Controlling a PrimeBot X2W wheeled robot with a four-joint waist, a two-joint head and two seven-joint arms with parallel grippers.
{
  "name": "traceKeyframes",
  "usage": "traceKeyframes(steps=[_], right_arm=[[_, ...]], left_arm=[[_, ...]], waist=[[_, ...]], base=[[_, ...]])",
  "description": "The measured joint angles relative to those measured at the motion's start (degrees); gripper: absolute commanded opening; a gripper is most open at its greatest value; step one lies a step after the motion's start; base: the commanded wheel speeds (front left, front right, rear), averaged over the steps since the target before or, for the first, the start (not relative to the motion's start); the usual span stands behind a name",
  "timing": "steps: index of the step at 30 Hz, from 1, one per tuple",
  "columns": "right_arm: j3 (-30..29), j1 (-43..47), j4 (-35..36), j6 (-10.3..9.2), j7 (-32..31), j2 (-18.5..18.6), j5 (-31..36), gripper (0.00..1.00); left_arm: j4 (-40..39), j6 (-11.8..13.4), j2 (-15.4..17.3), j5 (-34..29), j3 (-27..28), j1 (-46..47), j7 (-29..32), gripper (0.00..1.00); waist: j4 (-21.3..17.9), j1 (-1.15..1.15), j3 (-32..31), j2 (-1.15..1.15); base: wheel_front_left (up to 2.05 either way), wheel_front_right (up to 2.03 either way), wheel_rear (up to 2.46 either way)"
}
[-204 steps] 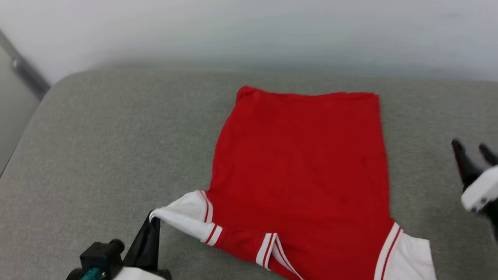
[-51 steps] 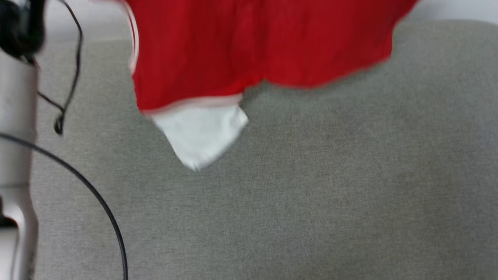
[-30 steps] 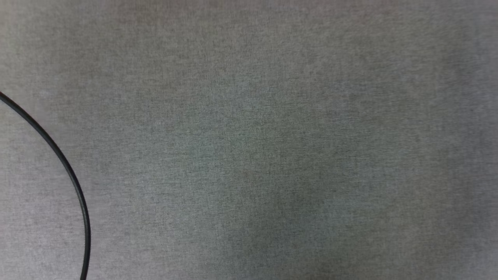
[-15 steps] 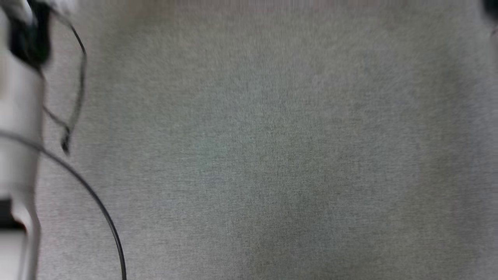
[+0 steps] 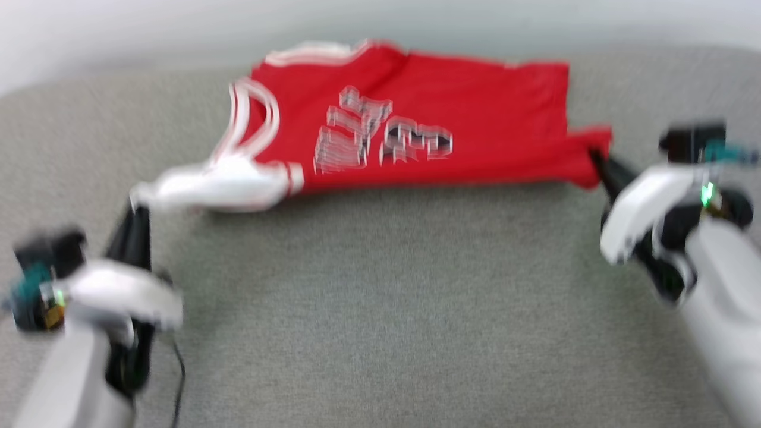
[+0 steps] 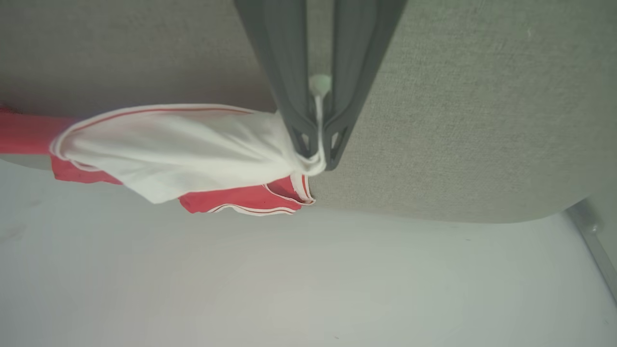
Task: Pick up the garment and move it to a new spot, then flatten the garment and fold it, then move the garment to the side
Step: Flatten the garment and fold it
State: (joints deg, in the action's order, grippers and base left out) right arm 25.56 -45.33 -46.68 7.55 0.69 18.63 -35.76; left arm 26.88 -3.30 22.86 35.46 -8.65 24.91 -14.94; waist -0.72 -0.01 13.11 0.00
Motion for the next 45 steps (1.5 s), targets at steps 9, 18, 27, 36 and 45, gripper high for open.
traceKeyframes(steps=[9, 18, 27, 36, 45], right_arm=[[-2.66, 19.51, 8.23, 0.02, 0.21, 2.35, -2.44, 0.00], [-13.10, 39.32, 19.97, 0.03, -4.77, 0.94, 1.58, 0.00], [-22.17, 45.85, 32.23, 0.00, -14.21, -3.89, 9.71, 0.00], [-22.36, 40.88, 35.37, -0.04, -20.61, -5.75, 14.30, 0.00], [-19.89, 33.93, 30.76, -0.04, -21.36, -5.67, 14.86, 0.00]], left_arm=[[-15.11, 6.65, 0.02, 2.07, 1.37, -23.69, 3.46, 0.00], [-30.49, 12.27, 0.75, 3.79, 2.00, -40.27, 9.57, 0.00], [-35.71, 13.54, 1.65, 3.52, 0.98, -39.95, 12.25, 0.00], [-28.59, 9.90, 0.23, 2.52, -3.03, -26.53, 13.01, 0.00], [-15.64, 5.34, -1.47, 2.70, -5.79, -15.97, 13.01, 0.00]], waist=[[0.25, -0.01, -9.30, 0.00], [1.30, -0.01, -14.01, 0.00], [1.39, 0.00, -13.48, 0.00], [1.30, 0.02, -8.98, 0.00], [1.07, 0.02, -2.80, 0.00]], base=[[0.00, 0.00, 0.00], [0.00, 0.00, 0.00], [0.00, 0.00, 0.00], [0.00, 0.00, 0.00], [0.00, 0.00, 0.00]])
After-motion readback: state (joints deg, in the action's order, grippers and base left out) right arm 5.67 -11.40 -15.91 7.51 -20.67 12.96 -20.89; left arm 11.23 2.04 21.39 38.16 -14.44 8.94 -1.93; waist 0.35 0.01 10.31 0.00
